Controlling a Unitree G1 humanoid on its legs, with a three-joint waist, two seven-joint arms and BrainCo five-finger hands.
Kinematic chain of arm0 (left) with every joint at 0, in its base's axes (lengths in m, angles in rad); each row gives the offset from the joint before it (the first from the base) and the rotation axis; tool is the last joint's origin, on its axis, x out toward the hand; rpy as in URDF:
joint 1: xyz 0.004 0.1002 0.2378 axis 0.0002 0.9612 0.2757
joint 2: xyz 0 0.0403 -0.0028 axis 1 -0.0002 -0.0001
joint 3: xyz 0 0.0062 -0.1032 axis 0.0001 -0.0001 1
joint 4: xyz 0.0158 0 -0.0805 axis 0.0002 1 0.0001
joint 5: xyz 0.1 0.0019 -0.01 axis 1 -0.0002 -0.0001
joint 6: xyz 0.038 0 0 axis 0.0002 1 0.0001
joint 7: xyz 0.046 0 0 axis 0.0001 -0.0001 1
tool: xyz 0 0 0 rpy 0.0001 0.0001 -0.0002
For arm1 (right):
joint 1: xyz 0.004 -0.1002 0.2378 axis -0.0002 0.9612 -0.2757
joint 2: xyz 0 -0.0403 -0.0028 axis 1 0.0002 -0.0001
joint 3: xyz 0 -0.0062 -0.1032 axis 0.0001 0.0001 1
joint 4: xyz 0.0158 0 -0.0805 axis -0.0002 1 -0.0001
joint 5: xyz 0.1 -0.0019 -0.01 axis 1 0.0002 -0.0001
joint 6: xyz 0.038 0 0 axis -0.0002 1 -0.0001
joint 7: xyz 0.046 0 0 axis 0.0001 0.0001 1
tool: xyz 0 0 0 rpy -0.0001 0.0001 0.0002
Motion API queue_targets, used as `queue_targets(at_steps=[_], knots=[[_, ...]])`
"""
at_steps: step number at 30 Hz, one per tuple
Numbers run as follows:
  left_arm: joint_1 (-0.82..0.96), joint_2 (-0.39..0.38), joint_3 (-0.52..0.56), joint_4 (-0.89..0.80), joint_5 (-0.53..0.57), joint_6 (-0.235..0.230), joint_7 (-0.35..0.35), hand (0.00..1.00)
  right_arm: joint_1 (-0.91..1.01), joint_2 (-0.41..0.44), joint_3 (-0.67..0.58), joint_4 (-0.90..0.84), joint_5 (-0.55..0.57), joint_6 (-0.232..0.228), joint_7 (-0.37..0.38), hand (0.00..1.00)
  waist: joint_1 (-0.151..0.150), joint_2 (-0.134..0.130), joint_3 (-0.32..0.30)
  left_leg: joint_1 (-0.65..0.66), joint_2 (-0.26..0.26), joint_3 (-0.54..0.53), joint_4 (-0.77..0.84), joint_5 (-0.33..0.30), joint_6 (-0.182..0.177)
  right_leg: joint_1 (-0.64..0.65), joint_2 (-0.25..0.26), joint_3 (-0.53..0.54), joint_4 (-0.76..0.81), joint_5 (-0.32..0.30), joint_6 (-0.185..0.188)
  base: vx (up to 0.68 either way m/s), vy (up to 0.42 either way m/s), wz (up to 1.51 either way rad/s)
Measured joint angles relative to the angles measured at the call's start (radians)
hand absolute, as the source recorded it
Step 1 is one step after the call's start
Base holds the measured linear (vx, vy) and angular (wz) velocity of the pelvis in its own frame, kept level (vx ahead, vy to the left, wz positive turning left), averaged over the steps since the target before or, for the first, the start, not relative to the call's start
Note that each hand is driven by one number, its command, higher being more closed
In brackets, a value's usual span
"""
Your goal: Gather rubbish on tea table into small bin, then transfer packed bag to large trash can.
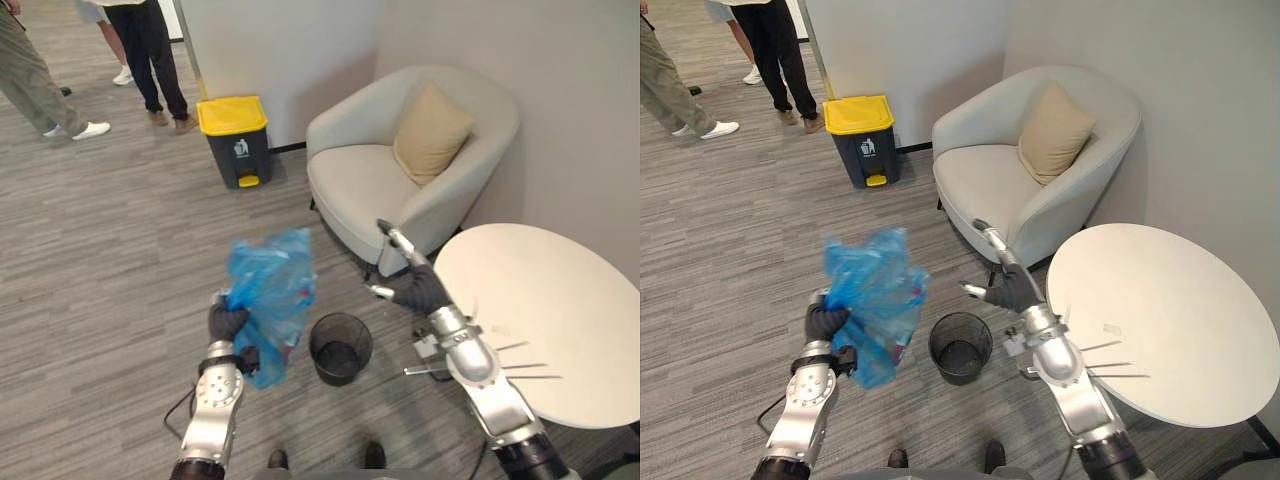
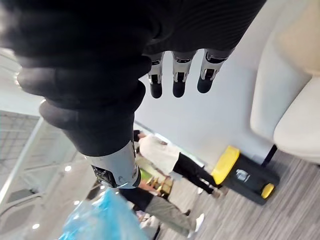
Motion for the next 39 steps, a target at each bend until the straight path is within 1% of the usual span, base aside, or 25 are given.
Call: queue_targets(at_steps=[3, 5, 9, 12, 14, 18, 19, 20, 21, 22, 24, 25, 26, 27, 28, 29, 30, 31, 32, 33, 34, 35, 36, 37, 39], knots=[[0.018, 0.003, 0.015, 0.047, -0.002, -0.006, -0.006, 1.00, 0.079, 0.002, -0.010, 0.083, -0.011, -0.009, -0.005, 0.00, 0.000, 0.006, -0.003, 0.000, -0.001, -0.009, 0.003, 0.000, 0.000, 0.007, -0.001, -0.009, -0.002, -0.001, 0.000, 0.01, 0.000, 0.09], [0.028, 0.011, 0.020, 0.115, -0.012, -0.009, -0.027, 1.00, 0.116, 0.038, -0.042, 0.231, -0.006, -0.005, 0.017, 0.00, -0.003, 0.007, -0.003, 0.002, -0.002, -0.029, 0.005, 0.000, 0.000, 0.019, -0.003, -0.029, -0.001, -0.009, -0.001, 0.00, -0.005, 0.24], [0.121, 0.017, 0.059, 0.202, -0.047, -0.009, -0.094, 1.00, 0.176, 0.085, -0.146, 0.493, 0.032, 0.035, 0.038, 0.00, -0.005, 0.021, 0.000, -0.012, -0.009, -0.050, 0.011, -0.002, 0.001, 0.018, -0.011, -0.055, 0.004, -0.028, 0.010, -0.01, 0.000, 0.16], [0.166, 0.016, 0.089, 0.250, -0.072, -0.009, -0.143, 1.00, 0.207, 0.092, -0.207, 0.611, 0.033, 0.061, 0.033, 0.00, -0.005, 0.031, 0.007, -0.048, -0.020, -0.088, 0.035, -0.016, 0.008, 0.009, -0.025, -0.094, 0.020, -0.049, 0.013, -0.01, 0.017, 0.39], [0.196, 0.014, 0.093, 0.259, -0.080, -0.009, -0.163, 1.00, 0.211, 0.100, -0.215, 0.633, 0.033, 0.064, 0.029, 0.00, -0.003, 0.037, 0.019, -0.081, -0.026, -0.109, 0.071, -0.030, 0.011, -0.002, -0.035, -0.118, 0.055, -0.072, 0.017, -0.04, 0.016, 0.47], [0.231, -0.025, 0.097, 0.241, -0.087, -0.007, -0.182, 1.00, 0.210, 0.130, -0.215, 0.615, 0.031, 0.064, 0.005, 0.00, 0.005, 0.039, 0.051, -0.164, -0.042, -0.141, 0.186, -0.080, 0.033, -0.047, -0.084, -0.208, 0.218, -0.162, 0.023, -0.03, 0.020, 0.79], [0.233, -0.049, 0.097, 0.225, -0.087, -0.002, -0.193, 1.00, 0.211, 0.149, -0.232, 0.600, 0.031, 0.064, -0.022, 0.00, 0.004, 0.036, 0.053, -0.211, -0.020, -0.047, 0.218, -0.101, 0.066, -0.056, -0.117, -0.283, 0.242, -0.181, 0.033, 0.04, 0.048, 1.22], [0.230, -0.056, 0.098, 0.221, -0.087, -0.001, -0.195, 1.00, 0.211, 0.154, -0.241, 0.599, 0.031, 0.064, -0.033, 0.00, 0.002, 0.026, 0.058, -0.216, -0.008, -0.001, 0.231, -0.100, 0.067, -0.058, -0.135, -0.306, 0.238, -0.182, 0.032, 0.05, 0.044, 1.22], [0.227, -0.064, 0.097, 0.213, -0.087, 0.001, -0.195, 1.00, 0.210, 0.159, -0.252, 0.598, 0.031, 0.066, -0.037, 0.00, 0.002, 0.028, 0.062, -0.235, 0.014, 0.062, 0.263, -0.106, 0.085, -0.056, -0.145, -0.319, 0.243, -0.188, 0.029, 0.10, 0.069, 0.86], [0.234, -0.075, 0.096, 0.195, -0.087, 0.002, -0.196, 1.00, 0.188, 0.165, -0.269, 0.587, 0.031, 0.082, -0.056, 0.00, 0.012, 0.047, 0.078, -0.262, 0.087, 0.218, 0.336, -0.119, 0.106, -0.052, -0.158, -0.359, 0.275, -0.201, 0.052, 0.06, 0.054, 0.75], [0.234, -0.076, 0.092, 0.195, -0.088, 0.003, -0.195, 1.00, 0.187, 0.170, -0.271, 0.589, 0.031, 0.085, -0.064, 0.00, 0.031, 0.044, 0.081, -0.261, 0.083, 0.250, 0.358, -0.119, 0.102, -0.042, -0.180, -0.370, 0.285, -0.217, 0.075, 0.12, 0.087, 0.56], [0.234, -0.073, 0.089, 0.197, -0.088, 0.003, -0.194, 1.00, 0.180, 0.181, -0.271, 0.593, 0.031, 0.085, -0.066, 0.00, 0.031, 0.046, 0.080, -0.264, 0.069, 0.233, 0.377, -0.134, 0.079, -0.023, -0.199, -0.382, 0.275, -0.219, 0.082, 0.16, 0.100, 0.33], [0.233, -0.070, 0.088, 0.197, -0.088, 0.003, -0.195, 1.00, 0.175, 0.187, -0.271, 0.597, 0.032, 0.085, -0.068, 0.00, 0.031, 0.045, 0.081, -0.268, 0.062, 0.232, 0.390, -0.145, 0.075, -0.019, -0.206, -0.382, 0.273, -0.222, 0.088, 0.20, 0.145, 0.23], [0.232, -0.064, 0.086, 0.194, -0.088, 0.003, -0.195, 1.00, 0.163, 0.199, -0.271, 0.607, 0.032, 0.088, -0.072, 0.00, 0.032, 0.025, 0.088, -0.284, 0.051, 0.236, 0.431, -0.181, 0.080, -0.011, -0.224, -0.383, 0.284, -0.228, 0.101, 0.18, 0.134, 0.07], [0.232, -0.060, 0.083, 0.192, -0.088, 0.003, -0.195, 1.00, 0.158, 0.205, -0.272, 0.613, 0.032, 0.094, -0.074, 0.00, 0.031, 0.021, 0.092, -0.288, 0.046, 0.237, 0.458, -0.203, 0.084, -0.008, -0.235, -0.385, 0.296, -0.229, 0.103, 0.25, 0.221, 0.09], [0.230, -0.050, 0.073, 0.183, -0.088, 0.004, -0.197, 1.00, 0.157, 0.216, -0.273, 0.615, 0.033, 0.107, -0.078, 0.00, 0.031, 0.015, 0.100, -0.287, 0.039, 0.225, 0.500, -0.252, 0.083, -0.006, -0.265, -0.382, 0.352, -0.240, 0.110, 0.19, 0.162, 0.21], [0.231, -0.045, 0.063, 0.171, -0.088, 0.005, -0.197, 1.00, 0.161, 0.224, -0.273, 0.613, 0.033, 0.122, -0.079, 0.00, 0.026, 0.001, 0.111, -0.283, 0.027, 0.209, 0.534, -0.294, 0.091, -0.032, -0.299, -0.349, 0.472, -0.257, 0.071, 0.22, 0.209, 0.28], [0.229, -0.037, 0.055, 0.159, -0.087, 0.005, -0.196, 1.00, 0.164, 0.228, -0.273, 0.611, 0.036, 0.125, -0.080, 0.00, 0.024, -0.006, 0.114, -0.268, 0.016, 0.199, 0.545, -0.309, 0.095, -0.059, -0.316, -0.309, 0.551, -0.255, 0.038, 0.25, 0.168, 0.40], [0.218, -0.016, 0.029, 0.133, -0.087, 0.005, -0.196, 1.00, 0.179, 0.236, -0.272, 0.603, 0.041, 0.126, -0.081, 0.00, 0.020, -0.019, 0.130, -0.237, 0.004, 0.185, 0.550, -0.334, 0.108, -0.139, -0.322, -0.181, 0.728, -0.245, -0.006, 0.35, 0.172, 0.44], [0.206, 0.000, 0.015, 0.123, -0.087, 0.005, -0.195, 1.00, 0.195, 0.254, -0.273, 0.590, 0.044, 0.127, -0.081, 0.00, 0.020, -0.020, 0.135, -0.216, 0.002, 0.162, 0.550, -0.352, 0.115, -0.210, -0.272, -0.071, 0.849, -0.307, 0.037, 0.33, 0.101, 0.43], [0.200, 0.007, 0.009, 0.123, -0.087, 0.005, -0.194, 1.00, 0.197, 0.262, -0.272, 0.581, 0.049, 0.126, -0.081, 0.00, 0.016, -0.028, 0.135, -0.203, 0.002, 0.156, 0.543, -0.360, 0.116, -0.236, -0.243, -0.043, 0.883, -0.332, 0.044, 0.33, 0.052, 0.39], [0.193, 0.023, 0.008, 0.123, -0.087, 0.005, -0.192, 1.00, 0.203, 0.277, -0.270, 0.575, 0.061, 0.125, -0.081, 0.00, 0.003, -0.038, 0.135, -0.167, -0.001, 0.144, 0.522, -0.371, 0.113, -0.287, -0.191, -0.021, 0.905, -0.370, 0.049, 0.36, 0.041, 0.35], [0.183, 0.036, 0.001, 0.126, -0.087, 0.005, -0.192, 1.00, 0.201, 0.282, -0.271, 0.575, 0.070, 0.123, -0.082, 0.00, -0.009, -0.041, 0.136, -0.133, -0.009, 0.134, 0.497, -0.379, 0.102, -0.338, -0.153, -0.028, 0.886, -0.379, 0.043, 0.36, 0.035, 0.33], [0.176, 0.036, -0.001, 0.126, -0.087, 0.005, -0.192, 1.00, 0.202, 0.282, -0.273, 0.575, 0.071, 0.123, -0.084, 0.00, -0.009, -0.042, 0.137, -0.116, -0.018, 0.128, 0.485, -0.383, 0.097, -0.365, -0.140, -0.030, 0.873, -0.379, 0.043, 0.48, 0.008, 0.57], [0.144, 0.029, -0.015, 0.127, -0.087, 0.004, -0.187, 1.00, 0.207, 0.282, -0.276, 0.576, 0.071, 0.126, -0.085, 0.00, -0.035, -0.038, 0.139, -0.066, -0.043, 0.094, 0.457, -0.407, 0.085, -0.447, -0.124, -0.059, 0.793, -0.374, 0.039, 0.44, -0.024, 0.70]])
